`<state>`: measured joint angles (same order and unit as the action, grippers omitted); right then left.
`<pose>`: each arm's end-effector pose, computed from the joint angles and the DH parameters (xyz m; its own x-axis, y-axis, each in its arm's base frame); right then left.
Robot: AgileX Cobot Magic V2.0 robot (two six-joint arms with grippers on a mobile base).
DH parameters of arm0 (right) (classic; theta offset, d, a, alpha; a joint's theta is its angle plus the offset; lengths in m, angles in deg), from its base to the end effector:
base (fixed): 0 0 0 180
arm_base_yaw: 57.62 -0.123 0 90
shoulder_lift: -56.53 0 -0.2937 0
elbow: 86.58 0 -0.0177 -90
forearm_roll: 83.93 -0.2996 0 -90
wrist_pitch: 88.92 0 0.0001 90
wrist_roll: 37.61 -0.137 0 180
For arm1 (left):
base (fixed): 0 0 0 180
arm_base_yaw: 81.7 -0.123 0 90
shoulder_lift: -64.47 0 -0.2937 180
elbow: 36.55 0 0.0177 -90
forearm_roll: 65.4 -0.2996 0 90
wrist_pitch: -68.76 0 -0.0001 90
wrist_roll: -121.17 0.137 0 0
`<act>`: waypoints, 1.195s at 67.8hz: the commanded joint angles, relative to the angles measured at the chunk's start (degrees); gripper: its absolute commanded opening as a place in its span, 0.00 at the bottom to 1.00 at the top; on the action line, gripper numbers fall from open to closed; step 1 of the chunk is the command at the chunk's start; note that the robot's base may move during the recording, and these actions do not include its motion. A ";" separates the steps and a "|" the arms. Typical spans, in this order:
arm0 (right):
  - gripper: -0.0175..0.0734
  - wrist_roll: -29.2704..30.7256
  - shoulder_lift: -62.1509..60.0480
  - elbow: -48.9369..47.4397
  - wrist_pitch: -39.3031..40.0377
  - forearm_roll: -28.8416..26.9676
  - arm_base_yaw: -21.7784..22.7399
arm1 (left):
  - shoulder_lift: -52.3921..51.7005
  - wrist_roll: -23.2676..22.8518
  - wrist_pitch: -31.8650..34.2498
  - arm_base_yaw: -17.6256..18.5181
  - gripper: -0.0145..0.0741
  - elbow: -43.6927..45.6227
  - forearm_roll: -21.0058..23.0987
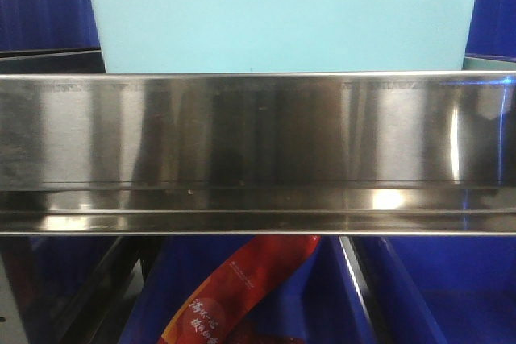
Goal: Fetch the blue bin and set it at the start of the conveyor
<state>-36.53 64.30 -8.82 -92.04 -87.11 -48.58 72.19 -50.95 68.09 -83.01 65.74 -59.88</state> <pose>0.1416 -0.0221 0.2068 0.0290 0.0324 -0.9991 0.1532 0.9875 0.0365 0.1429 0.0031 0.2132 0.0671 0.0427 -0.9968 -0.0245 0.9989 0.0412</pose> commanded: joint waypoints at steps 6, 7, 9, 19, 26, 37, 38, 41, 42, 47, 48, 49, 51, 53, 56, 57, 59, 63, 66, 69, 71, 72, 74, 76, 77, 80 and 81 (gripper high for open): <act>0.01 0.53 -0.22 -0.31 0.95 0.26 -0.10 | -0.16 0.19 1.24 -0.21 0.04 0.25 0.41; 0.01 0.53 -0.22 -0.31 0.95 0.26 -0.10 | -0.16 0.19 1.24 -0.21 0.04 0.25 0.41; 0.01 0.53 -0.22 -0.31 0.95 0.26 -0.10 | -0.16 0.19 1.24 -0.21 0.04 0.25 0.41; 0.01 0.53 -0.22 -0.31 0.95 0.26 -0.10 | -0.16 0.19 1.66 -0.21 0.04 0.25 0.41; 0.01 0.53 -0.22 -0.31 0.95 0.26 -0.10 | -0.16 0.19 3.14 -0.21 0.04 0.25 0.41; 0.01 0.53 -0.22 -0.31 1.95 0.26 -0.09 | -0.16 0.19 3.14 -0.21 0.04 0.25 0.41; 0.01 0.53 -0.22 -0.31 2.08 0.26 -0.09 | -0.16 0.19 3.14 -0.21 0.04 0.25 0.41; 0.01 0.53 -0.22 -0.31 2.45 0.26 -0.09 | -0.16 0.19 3.14 -0.21 0.04 0.25 0.41; 0.01 0.53 -0.22 -0.31 2.57 0.26 -0.09 | -0.16 0.19 3.14 -0.21 0.04 0.25 0.41; 0.01 0.53 -0.22 -0.31 2.79 0.26 -0.09 | -0.16 0.19 3.38 -0.21 0.04 0.25 0.41; 0.01 0.53 -0.22 -0.31 2.79 0.26 -0.09 | -0.16 0.19 3.38 -0.21 0.04 0.25 0.41; 0.01 0.53 -0.22 -0.31 2.79 0.26 -0.09 | -0.16 0.19 3.66 -0.21 0.04 0.25 0.41; 0.01 0.53 -0.22 -0.31 2.79 0.26 -0.09 | -0.16 0.19 3.90 -0.21 0.04 0.25 0.41; 0.01 0.53 -0.22 -0.31 3.68 0.26 -0.09 | -0.16 0.19 4.40 -0.29 0.04 0.25 0.41; 0.01 0.53 -0.22 -0.31 4.36 0.26 -0.09 | -0.16 0.19 4.85 -0.29 0.04 0.25 0.41; 0.01 0.53 -0.22 -0.31 4.65 0.26 -0.09 | -0.16 0.19 5.00 -0.29 0.04 0.25 0.41; 0.01 0.53 -0.22 -0.31 5.08 0.26 -0.09 | -0.16 0.19 5.57 -0.29 0.04 0.25 0.41; 0.01 0.53 -0.22 -0.31 5.48 0.26 -0.09 | -0.16 0.19 6.79 -0.29 0.04 0.25 0.41; 0.01 0.53 -0.22 -0.31 6.14 0.26 -0.09 | -0.16 0.19 8.01 -0.29 0.04 0.25 0.41; 0.01 0.19 -0.22 -0.31 7.42 -1.12 -0.09 | -0.16 0.19 8.69 -0.29 0.04 0.25 0.41; 0.01 -0.13 -0.22 -0.31 8.26 -3.23 -0.09 | -0.16 0.19 8.84 -0.29 0.04 0.25 0.41; 0.01 -0.13 -0.22 -0.31 8.37 -4.07 -0.09 | -0.16 0.19 8.84 -0.29 0.04 0.25 0.41; 0.01 -0.13 -0.22 -0.31 8.09 -5.30 -0.09 | -0.16 0.19 8.55 -0.29 0.04 1.20 0.41; 0.01 -0.13 -0.22 -0.82 7.30 -5.31 -0.09 | -0.16 0.19 7.83 -0.29 0.04 2.81 0.41; 0.01 -0.13 -0.22 -1.49 6.71 -5.31 -0.09 | -0.16 0.19 7.23 -0.29 0.04 3.60 0.41; 0.01 -0.13 -0.22 -4.14 4.07 -5.31 -0.09 | -0.16 0.19 4.14 -0.29 0.04 6.37 0.41; 0.01 -0.13 -0.22 -5.23 2.81 -5.31 -0.09 | -0.16 0.19 2.86 -0.29 0.04 7.44 0.41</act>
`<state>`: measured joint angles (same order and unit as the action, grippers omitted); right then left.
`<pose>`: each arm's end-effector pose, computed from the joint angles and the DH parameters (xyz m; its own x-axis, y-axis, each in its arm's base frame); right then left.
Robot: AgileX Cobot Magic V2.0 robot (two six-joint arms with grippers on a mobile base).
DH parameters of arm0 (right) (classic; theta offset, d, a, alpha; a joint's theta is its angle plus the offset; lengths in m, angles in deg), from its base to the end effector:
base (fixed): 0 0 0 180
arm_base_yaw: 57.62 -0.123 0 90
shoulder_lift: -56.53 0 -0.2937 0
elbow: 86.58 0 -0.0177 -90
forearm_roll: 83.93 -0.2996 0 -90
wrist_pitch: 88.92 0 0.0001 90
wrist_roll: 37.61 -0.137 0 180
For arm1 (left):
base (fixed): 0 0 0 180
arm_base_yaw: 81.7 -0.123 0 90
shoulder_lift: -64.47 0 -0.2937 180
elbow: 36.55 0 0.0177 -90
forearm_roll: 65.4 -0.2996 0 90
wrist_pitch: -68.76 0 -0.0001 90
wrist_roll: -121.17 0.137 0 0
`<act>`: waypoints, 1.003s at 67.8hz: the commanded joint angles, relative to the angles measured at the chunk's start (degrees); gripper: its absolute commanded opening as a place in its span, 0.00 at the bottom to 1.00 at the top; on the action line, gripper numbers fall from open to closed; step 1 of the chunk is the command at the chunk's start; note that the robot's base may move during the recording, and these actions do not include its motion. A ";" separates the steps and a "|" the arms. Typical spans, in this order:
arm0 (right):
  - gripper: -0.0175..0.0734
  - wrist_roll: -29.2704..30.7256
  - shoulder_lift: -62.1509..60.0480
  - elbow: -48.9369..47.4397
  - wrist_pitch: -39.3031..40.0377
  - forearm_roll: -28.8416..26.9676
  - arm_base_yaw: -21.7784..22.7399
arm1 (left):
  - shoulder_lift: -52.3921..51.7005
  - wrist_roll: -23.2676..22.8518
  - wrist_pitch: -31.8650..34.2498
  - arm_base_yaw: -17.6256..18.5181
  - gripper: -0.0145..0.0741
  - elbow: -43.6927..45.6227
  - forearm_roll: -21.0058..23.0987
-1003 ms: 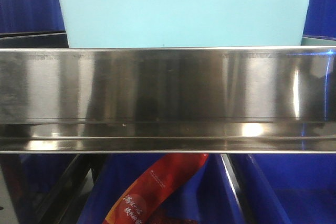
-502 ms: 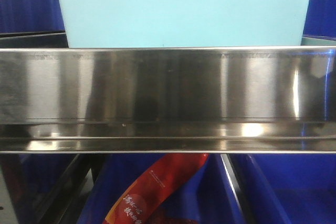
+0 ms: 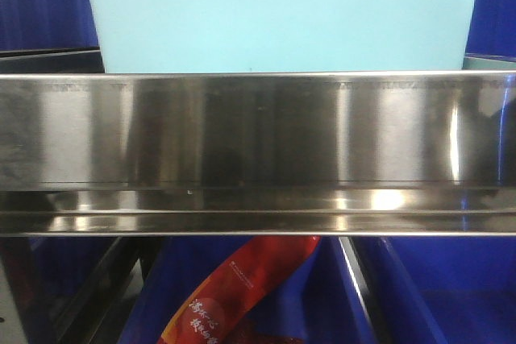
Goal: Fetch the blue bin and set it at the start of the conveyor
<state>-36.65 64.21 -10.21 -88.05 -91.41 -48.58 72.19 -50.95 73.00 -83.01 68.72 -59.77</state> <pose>0.1393 -0.0224 0.2271 0.1345 0.0936 -0.9865 0.1447 0.9830 0.1130 0.1377 0.0041 0.2472 0.2026 0.0442 -0.9783 -0.0380 0.9986 0.0372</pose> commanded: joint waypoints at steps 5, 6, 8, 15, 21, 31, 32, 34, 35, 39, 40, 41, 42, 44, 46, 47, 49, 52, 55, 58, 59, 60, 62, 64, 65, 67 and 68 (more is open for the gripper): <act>0.01 -0.02 -0.12 -10.63 -9.34 -1.01 -0.09 | 0.63 0.19 -9.69 -0.29 0.05 10.46 -0.46; 0.02 -0.02 -0.12 -11.93 -10.68 -1.01 -0.09 | 1.04 0.19 -11.06 -0.29 0.06 12.33 -0.81; 0.02 -0.02 -0.12 -14.45 -13.03 -1.01 -0.09 | 2.07 0.19 -13.48 -0.29 0.09 14.83 -1.13; 0.20 -0.02 2.99 -22.63 -17.53 -1.01 -0.09 | 7.08 0.19 -19.83 -0.29 0.28 22.77 -2.35; 0.47 -0.02 6.49 -27.30 -17.54 -1.01 -0.09 | 12.24 0.19 -21.79 -0.29 0.49 28.70 -2.35; 0.81 -0.02 11.69 -29.70 -15.48 -0.29 -0.09 | 22.54 0.19 -21.51 -0.29 0.73 35.06 -1.31; 0.83 -0.02 12.11 -29.70 -15.06 0.04 -0.09 | 23.90 0.19 -21.78 -0.14 0.74 35.79 -1.26; 0.82 0.10 13.09 -29.70 -13.63 0.71 -0.09 | 25.17 0.19 -22.05 0.37 0.76 36.68 -1.26; 0.82 0.22 13.49 -29.70 -13.01 0.91 -0.09 | 25.95 0.19 -22.05 0.77 0.77 37.10 -1.26; 0.82 1.56 15.35 -30.89 -12.41 0.84 -0.09 | 29.40 0.19 -22.40 3.98 0.77 38.99 -1.26; 0.82 1.68 15.74 -31.32 -12.82 0.84 -0.09 | 30.37 0.19 -22.52 5.22 0.77 39.62 -1.26; 0.82 1.96 16.16 -31.81 -13.31 0.84 -0.12 | 31.05 0.19 -22.85 6.11 0.77 40.04 -1.26; 0.82 2.23 16.58 -32.37 -13.90 0.84 -0.12 | 31.73 0.19 -23.01 7.04 0.77 40.48 -1.26; 0.82 2.96 17.77 -33.57 -15.25 0.84 -0.12 | 33.53 0.19 -23.00 8.96 0.77 41.33 -1.26; 0.82 4.18 18.82 -35.28 -17.26 0.84 -0.12 | 35.07 0.19 -23.14 10.99 0.76 42.45 -1.49; 0.82 4.81 19.39 -35.98 -18.06 0.84 -0.12 | 35.83 0.19 -23.13 12.56 0.76 42.95 -1.42; 0.82 5.92 20.57 -37.46 -19.62 0.71 -0.12 | 37.47 0.19 -23.41 14.60 0.76 44.07 -1.67; 0.82 6.44 23.38 -40.92 -22.77 0.02 -0.62 | 41.01 0.19 -23.94 18.64 0.76 46.69 -1.65; 0.82 6.44 26.39 -44.28 -25.25 -1.45 -2.46 | 45.77 0.19 -25.57 22.62 0.76 50.35 -1.65; 0.82 6.44 29.14 -46.58 -27.13 -2.35 -3.83 | 49.46 -0.19 -27.12 25.02 0.76 53.45 -1.65; 0.82 6.44 30.02 -47.76 -28.12 -2.47 -4.32 | 50.51 -0.53 -27.59 25.57 0.76 54.82 -1.65; 0.82 6.44 30.94 -48.57 -28.89 -2.46 -4.82 | 51.57 -0.90 -28.08 26.04 0.76 55.75 -1.65; 0.82 6.44 33.28 -50.72 -31.10 -2.58 -6.06 | 54.24 -1.98 -29.48 26.90 0.76 58.14 -1.65; 0.82 6.44 35.79 -53.01 -33.46 -2.58 -7.28 | 56.31 -2.89 -31.02 27.33 0.76 60.10 -1.54; 0.82 6.44 36.85 -53.98 -34.47 -2.58 -7.98 | 57.34 -3.27 -31.75 27.31 0.76 61.07 -1.40; 0.82 6.44 38.95 -55.97 -36.53 -2.68 -8.88 | 59.92 -4.07 -33.68 27.31 0.76 63.57 -1.10; 0.82 6.44 40.03 -56.99 -37.50 -2.66 -9.30 | 61.37 -4.07 -34.49 27.31 0.76 64.59 -0.95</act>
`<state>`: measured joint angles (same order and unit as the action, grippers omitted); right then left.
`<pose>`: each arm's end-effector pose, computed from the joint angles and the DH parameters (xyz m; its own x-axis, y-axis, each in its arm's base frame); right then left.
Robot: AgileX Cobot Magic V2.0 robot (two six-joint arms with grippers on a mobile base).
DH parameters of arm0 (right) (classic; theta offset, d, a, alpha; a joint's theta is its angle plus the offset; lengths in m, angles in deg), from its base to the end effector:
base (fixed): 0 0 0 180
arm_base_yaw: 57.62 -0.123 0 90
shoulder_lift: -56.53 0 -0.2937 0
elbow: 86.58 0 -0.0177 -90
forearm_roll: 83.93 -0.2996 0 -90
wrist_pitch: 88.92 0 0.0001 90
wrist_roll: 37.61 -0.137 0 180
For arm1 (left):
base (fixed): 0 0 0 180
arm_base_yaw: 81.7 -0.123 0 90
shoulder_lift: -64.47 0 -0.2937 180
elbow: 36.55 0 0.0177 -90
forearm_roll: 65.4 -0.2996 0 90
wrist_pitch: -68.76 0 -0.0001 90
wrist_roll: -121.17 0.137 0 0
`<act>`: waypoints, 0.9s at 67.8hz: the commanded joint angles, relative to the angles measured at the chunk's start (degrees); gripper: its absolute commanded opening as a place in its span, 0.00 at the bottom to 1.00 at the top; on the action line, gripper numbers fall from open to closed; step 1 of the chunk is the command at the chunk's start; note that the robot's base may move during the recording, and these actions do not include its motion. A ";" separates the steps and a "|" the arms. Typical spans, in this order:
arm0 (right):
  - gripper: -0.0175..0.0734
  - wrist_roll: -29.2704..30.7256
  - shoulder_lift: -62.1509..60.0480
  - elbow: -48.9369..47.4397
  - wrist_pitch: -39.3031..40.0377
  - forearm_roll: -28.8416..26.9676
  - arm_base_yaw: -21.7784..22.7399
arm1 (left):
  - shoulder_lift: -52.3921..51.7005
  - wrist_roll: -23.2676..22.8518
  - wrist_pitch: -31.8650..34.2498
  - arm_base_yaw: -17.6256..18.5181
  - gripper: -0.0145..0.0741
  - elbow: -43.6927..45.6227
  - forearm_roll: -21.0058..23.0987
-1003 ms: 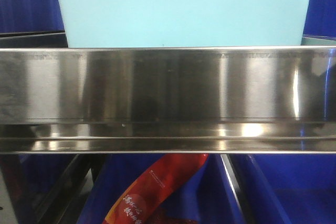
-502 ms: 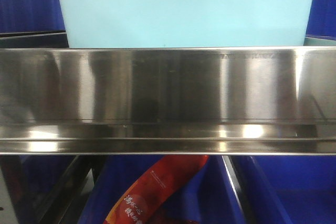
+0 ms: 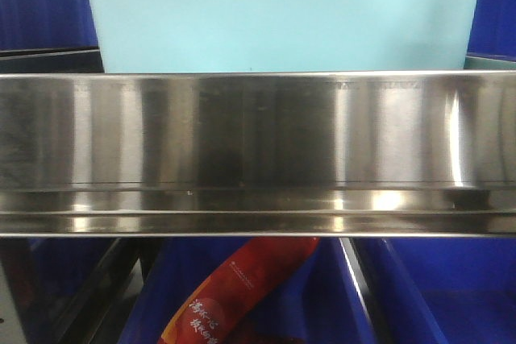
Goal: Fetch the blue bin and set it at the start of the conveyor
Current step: 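Grip the turquoise bin's side walls with both grippers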
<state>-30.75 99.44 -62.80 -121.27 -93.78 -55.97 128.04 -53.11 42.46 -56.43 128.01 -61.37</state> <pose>0.1882 0.0071 0.4371 -0.1520 0.0302 -0.9879 -0.0579 0.9975 0.0394 0.2623 -0.1286 0.4244 -0.2211 0.1450 -0.9644 0.4623 0.8863 0.0273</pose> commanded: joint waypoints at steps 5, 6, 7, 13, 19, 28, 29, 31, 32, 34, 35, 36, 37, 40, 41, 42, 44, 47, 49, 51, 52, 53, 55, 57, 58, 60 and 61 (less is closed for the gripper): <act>0.82 0.54 11.20 -10.73 -9.25 -0.43 -3.92 | 10.82 -1.99 -8.20 0.62 0.76 11.41 0.66; 0.82 0.54 12.21 -11.81 -10.00 -0.43 -4.30 | 11.77 -2.33 -9.04 0.62 0.76 12.42 0.66; 0.82 0.54 13.32 -12.86 -10.68 -0.43 -4.53 | 12.73 -2.78 -10.06 0.62 0.76 13.40 0.66; 0.82 0.54 21.23 -20.18 -15.34 -0.57 -5.69 | 18.94 -6.42 -14.19 0.62 0.76 20.22 -0.33; 0.82 -0.42 29.02 -27.17 -20.74 -0.57 -5.80 | 24.08 -10.27 -19.52 0.62 0.76 26.10 -4.47; 0.82 -4.79 38.71 -35.71 -27.14 1.67 -5.80 | 31.03 -16.62 -29.07 0.62 0.76 34.40 -13.47; 0.82 -5.09 39.61 -36.51 -27.58 1.77 -5.80 | 32.02 -16.99 -29.90 0.52 0.76 35.17 -14.01; 0.82 -5.70 41.77 -38.31 -28.13 1.95 -5.80 | 33.25 -16.93 -31.24 0.25 0.76 36.95 -14.51; 0.82 -5.97 42.56 -38.98 -28.37 1.95 -5.80 | 33.85 -16.93 -31.73 0.03 0.76 37.57 -14.49; 0.82 -6.08 44.52 -40.58 -28.84 1.95 -5.80 | 35.25 -16.93 -32.60 -0.49 0.76 38.98 -14.30; 0.82 -6.24 45.28 -41.18 -29.01 1.95 -5.80 | 35.78 -16.93 -32.87 -0.84 0.76 39.48 -13.73; 0.82 -6.36 46.05 -41.75 -29.15 1.95 -5.80 | 36.33 -16.93 -33.15 -1.13 0.76 39.93 -13.35; 0.82 -6.36 46.79 -42.29 -29.30 1.95 -5.80 | 36.82 -16.93 -33.27 -1.43 0.76 40.32 -12.96; 0.82 -6.49 49.27 -43.91 -29.79 1.95 -5.80 | 38.40 -16.93 -33.72 -2.44 0.76 41.29 -11.83; 0.82 -6.48 49.97 -44.27 -29.89 1.95 -5.80 | 38.78 -16.93 -33.89 -2.82 0.76 41.48 -11.47; 0.82 -6.86 50.62 -44.63 -30.03 1.95 -5.80 | 39.16 -16.93 -34.01 -3.40 0.76 41.53 -11.02; 0.82 -6.86 51.93 -45.27 -30.27 1.95 -5.80 | 39.92 -16.93 -34.14 -4.18 0.76 41.68 -10.35; 0.82 -6.86 54.12 -46.16 -30.25 1.95 -5.90 | 40.96 -16.93 -34.03 -5.25 0.76 41.68 -9.52; 0.82 -6.86 55.30 -46.41 -30.25 1.95 -6.04 | 41.70 -16.93 -34.03 -5.83 0.76 41.68 -9.09; 0.82 -6.86 56.70 -46.89 -30.13 1.95 -6.32 | 42.67 -16.93 -34.03 -6.38 0.76 41.68 -8.62; 0.82 -6.86 57.53 -46.92 -29.99 1.95 -6.31 | 43.28 -16.82 -34.03 -6.77 0.76 41.68 -8.35; 0.82 -6.86 58.01 -47.02 -29.80 1.95 -6.55 | 43.63 -16.73 -34.03 -6.94 0.76 41.68 -8.20; 0.82 -6.86 59.01 -47.02 -29.49 1.95 -6.88 | 44.58 -16.67 -34.03 -7.18 0.76 41.68 -8.06; 0.82 -6.86 59.98 -47.02 -29.17 1.95 -7.01 | 45.35 -16.58 -34.03 -7.30 0.76 41.68 -7.91; 0.82 -6.86 60.48 -47.02 -29.04 1.95 -7.01 | 45.72 -16.58 -34.03 -7.30 0.76 41.68 -7.78; 0.82 -6.86 61.39 -47.02 -28.90 1.95 -7.31 | 46.43 -16.58 -34.03 -7.30 0.76 41.68 -7.80; 0.82 -6.86 61.81 -47.02 -28.80 1.95 -7.37 | 46.77 -16.58 -33.93 -7.30 0.76 41.68 -7.80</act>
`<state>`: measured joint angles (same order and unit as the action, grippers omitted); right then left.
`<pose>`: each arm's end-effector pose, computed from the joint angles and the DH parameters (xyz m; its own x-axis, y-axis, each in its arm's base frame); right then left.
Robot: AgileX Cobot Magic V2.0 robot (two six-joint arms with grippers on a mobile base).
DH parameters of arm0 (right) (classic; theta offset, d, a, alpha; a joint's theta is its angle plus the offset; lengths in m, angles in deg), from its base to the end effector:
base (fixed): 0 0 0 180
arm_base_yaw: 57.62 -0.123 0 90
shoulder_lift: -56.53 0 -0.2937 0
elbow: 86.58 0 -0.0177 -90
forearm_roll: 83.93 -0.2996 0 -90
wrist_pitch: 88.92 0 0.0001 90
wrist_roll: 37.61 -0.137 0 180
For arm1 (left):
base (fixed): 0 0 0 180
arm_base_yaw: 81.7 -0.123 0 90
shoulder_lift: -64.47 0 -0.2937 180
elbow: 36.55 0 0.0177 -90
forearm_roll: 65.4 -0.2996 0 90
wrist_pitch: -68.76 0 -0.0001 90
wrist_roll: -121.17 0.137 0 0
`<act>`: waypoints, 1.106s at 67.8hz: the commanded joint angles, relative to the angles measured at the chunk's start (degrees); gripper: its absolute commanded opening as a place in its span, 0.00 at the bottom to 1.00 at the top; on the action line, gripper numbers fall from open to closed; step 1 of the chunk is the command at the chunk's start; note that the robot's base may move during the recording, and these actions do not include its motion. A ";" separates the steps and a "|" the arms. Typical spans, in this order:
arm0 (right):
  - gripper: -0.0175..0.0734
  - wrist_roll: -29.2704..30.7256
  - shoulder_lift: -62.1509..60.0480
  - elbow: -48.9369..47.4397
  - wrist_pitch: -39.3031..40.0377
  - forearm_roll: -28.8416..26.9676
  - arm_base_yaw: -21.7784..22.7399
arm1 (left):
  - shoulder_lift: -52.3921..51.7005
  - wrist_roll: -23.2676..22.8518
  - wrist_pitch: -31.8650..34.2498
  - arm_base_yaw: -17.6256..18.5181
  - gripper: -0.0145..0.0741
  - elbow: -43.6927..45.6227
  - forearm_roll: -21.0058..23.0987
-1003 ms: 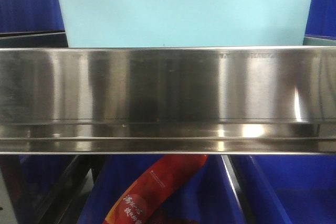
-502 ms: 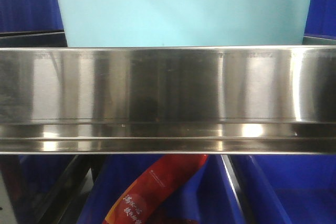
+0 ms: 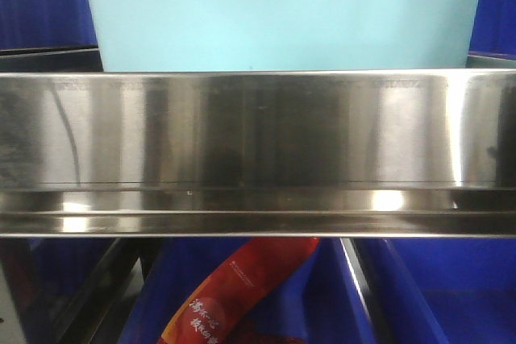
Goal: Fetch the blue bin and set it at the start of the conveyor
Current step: 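Grip the turquoise bin's side walls with both grippers, then lift the turquoise bin up and pull it off the shelf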
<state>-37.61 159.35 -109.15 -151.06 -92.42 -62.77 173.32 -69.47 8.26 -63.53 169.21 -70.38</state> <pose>0.4374 0.0574 0.3703 -0.7960 -0.0025 -0.6052 -0.1137 0.9828 0.1455 0.4511 -0.1372 0.3447 -0.7941 0.1113 -0.5975 0.1568 0.9873 -0.0246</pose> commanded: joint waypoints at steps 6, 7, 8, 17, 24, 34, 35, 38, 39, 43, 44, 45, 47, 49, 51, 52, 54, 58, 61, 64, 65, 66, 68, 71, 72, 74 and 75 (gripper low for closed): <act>0.82 0.00 4.56 -0.67 2.22 0.58 -1.00 | 3.53 -0.23 0.41 -0.20 0.76 0.49 1.33; 0.82 0.00 4.91 -0.67 2.50 0.58 -1.12 | 3.80 -0.23 0.41 -0.20 0.76 0.49 1.33; 0.82 0.00 5.25 -0.67 2.75 0.58 -1.11 | 4.15 -0.23 0.50 -0.20 0.76 0.49 1.45; 0.82 0.00 7.82 -0.67 4.70 0.58 -1.24 | 5.96 -0.23 1.16 -0.20 0.76 0.49 2.11; 0.80 0.00 9.15 -0.67 4.55 0.58 -1.24 | 6.53 -0.23 1.27 -0.20 0.76 0.49 2.22; 0.63 0.00 10.06 -0.67 4.48 0.58 -1.24 | 6.66 -0.23 1.27 -0.20 0.63 0.49 3.07; 0.60 0.00 10.19 -0.67 4.35 0.58 -1.24 | 6.66 -0.23 1.27 -0.20 0.59 0.49 3.19; 0.50 0.00 10.39 -0.67 4.05 0.58 -1.24 | 6.66 -0.23 1.27 -0.20 0.50 0.49 3.20; 0.46 0.00 10.33 -0.67 3.95 0.58 -1.24 | 6.66 -0.23 1.27 -0.20 0.46 0.49 3.20; 0.31 0.00 10.57 -0.67 3.24 0.58 -1.24 | 6.66 -0.23 1.27 -0.20 0.28 0.49 3.20; 0.29 0.00 10.68 -0.67 3.14 0.58 -1.24 | 6.66 -0.23 1.27 -0.20 0.23 0.49 3.20; 0.24 0.00 10.70 -0.67 2.98 0.58 -1.24 | 6.66 -0.23 1.27 -0.20 0.21 0.49 3.20; 0.16 0.00 10.82 -0.67 2.46 0.58 -1.24 | 6.66 -0.23 1.27 -0.20 0.09 0.49 3.20; 0.10 0.00 10.92 -0.67 2.20 0.58 -1.24 | 6.66 -0.11 1.27 -0.20 0.04 0.49 3.20; 0.02 0.00 11.04 -0.67 1.91 0.58 -1.24 | 6.66 -0.11 1.39 -0.20 0.04 0.49 3.20; 0.01 0.00 11.05 -0.67 1.84 0.58 -1.24 | 6.66 -0.11 1.51 -0.20 0.04 0.49 3.31; 0.02 0.00 11.05 -0.67 1.72 0.58 -1.24 | 6.66 -0.11 1.66 -0.20 0.04 0.49 3.30; 0.03 0.00 11.05 -0.67 1.57 0.58 -1.24 | 6.66 -0.11 1.68 -0.20 0.04 0.49 3.46; 0.03 0.00 10.69 -0.67 1.30 0.58 -1.24 | 6.37 -0.11 1.68 -0.20 0.04 0.49 3.61; 0.03 0.00 10.21 -0.67 0.93 0.58 -1.24 | 5.67 -0.11 1.57 -0.20 0.04 0.49 3.61; 0.03 0.00 10.10 -0.67 0.77 0.58 -1.24 | 5.39 -0.11 1.57 -0.20 0.04 0.49 3.61; 0.03 0.00 9.78 -0.67 0.62 0.58 -1.24 | 5.04 -0.11 1.57 -0.20 0.04 0.49 3.61; 0.03 0.00 9.34 -0.67 0.50 0.58 -1.24 | 4.33 -0.11 1.57 -0.20 0.04 0.49 3.71; 0.03 0.00 8.27 -0.67 0.00 0.58 -1.24 | 3.22 -0.11 1.57 -0.20 0.04 0.49 3.71; 0.03 0.00 7.81 -0.67 -0.08 0.58 -1.24 | 2.51 -0.11 1.57 -0.07 0.04 0.49 3.71; 0.03 0.00 6.66 -0.67 -0.33 0.58 -1.24 | 1.74 -0.11 1.57 -0.07 0.04 0.49 3.71; 0.03 0.00 6.43 -0.67 -0.33 0.58 -1.24 | 1.20 -0.11 1.57 -0.07 0.04 0.49 3.71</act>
<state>-38.75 169.30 -109.48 -150.39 -92.37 -63.92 178.62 -69.97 8.90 -63.65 169.20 -66.78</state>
